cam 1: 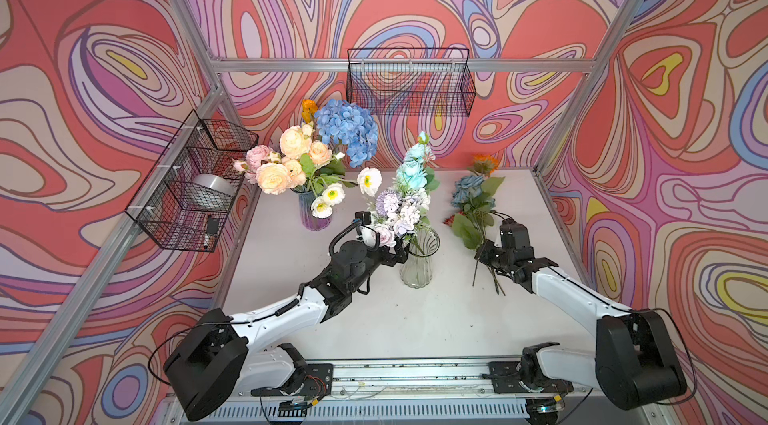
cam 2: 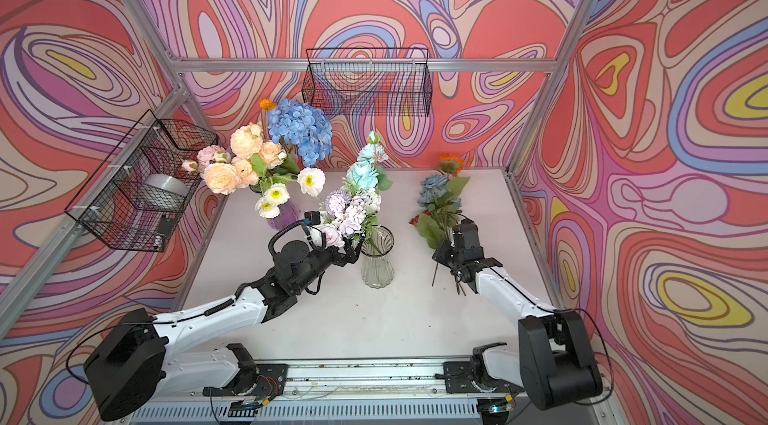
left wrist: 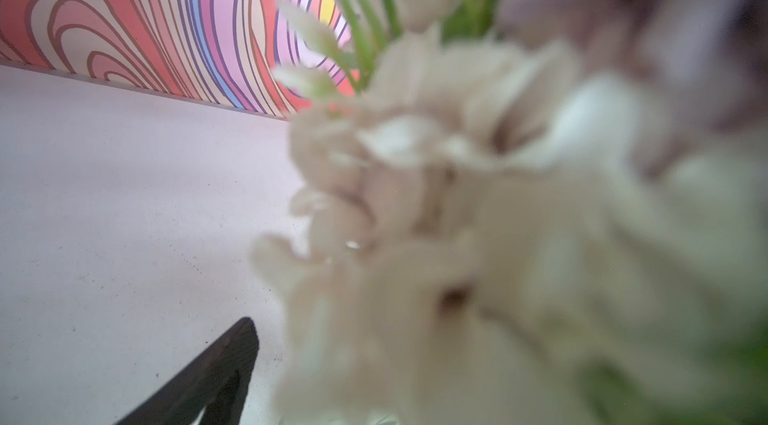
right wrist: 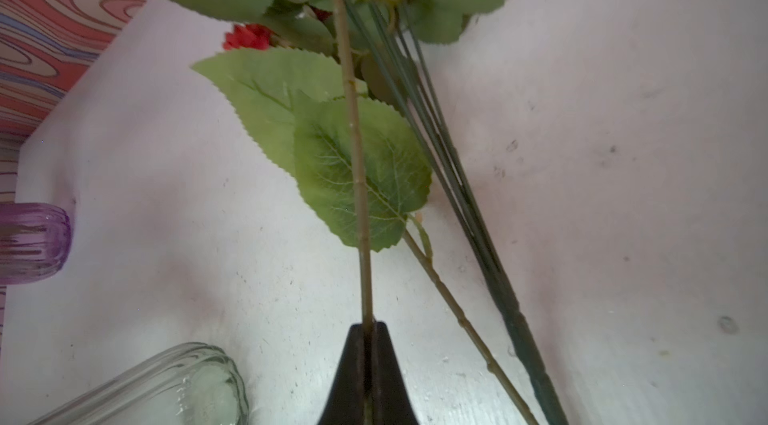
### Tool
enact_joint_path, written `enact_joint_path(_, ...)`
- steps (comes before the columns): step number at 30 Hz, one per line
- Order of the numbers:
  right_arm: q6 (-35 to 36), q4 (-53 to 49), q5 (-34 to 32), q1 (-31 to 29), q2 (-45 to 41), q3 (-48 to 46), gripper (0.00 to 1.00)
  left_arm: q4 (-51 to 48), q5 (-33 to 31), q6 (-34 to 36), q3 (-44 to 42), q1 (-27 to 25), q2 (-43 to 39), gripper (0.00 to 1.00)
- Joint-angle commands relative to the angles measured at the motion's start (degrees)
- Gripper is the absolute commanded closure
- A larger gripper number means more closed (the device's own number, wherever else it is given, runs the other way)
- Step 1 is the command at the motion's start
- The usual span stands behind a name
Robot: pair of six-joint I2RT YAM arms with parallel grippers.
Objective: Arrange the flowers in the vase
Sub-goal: 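Pull the orange gerbera stem out of the pile with the right gripper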
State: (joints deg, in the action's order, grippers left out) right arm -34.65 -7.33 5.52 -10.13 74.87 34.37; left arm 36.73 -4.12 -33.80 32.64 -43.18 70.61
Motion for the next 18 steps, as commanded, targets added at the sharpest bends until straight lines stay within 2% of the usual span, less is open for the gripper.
enact_joint_path(1,-1.38,2.63,0.72,-0.92,2.82,-1.62,1.0,1.94,-0.48,-1.05,0.05,0.31,-0.31,0.0)
enact_joint_path(4,-0.77,3.31,1.04,-0.94,3.7,-1.68,0.98,2.03,-0.64,-1.01,-0.04,0.29,-0.36,0.0)
enact_joint_path(8,2.87,1.62,1.51,-0.94,2.65,0.85,0.69,1.95,-0.72,-0.75,-0.11,0.3,-0.56,0.0)
enact_joint_path(10,5.12,-0.37,-0.01,-0.94,1.51,2.83,0.63,1.77,-0.69,-0.73,-0.13,0.29,-0.73,0.0)
enact_joint_path(15,9.99,-4.31,-9.21,-0.93,0.52,6.3,0.58,1.69,-1.23,-0.77,-0.56,0.44,-1.4,0.0)
enact_joint_path(18,11.2,-4.04,-10.38,-0.89,2.44,8.04,0.59,1.5,-1.2,-0.82,-0.68,0.42,-1.67,0.0)
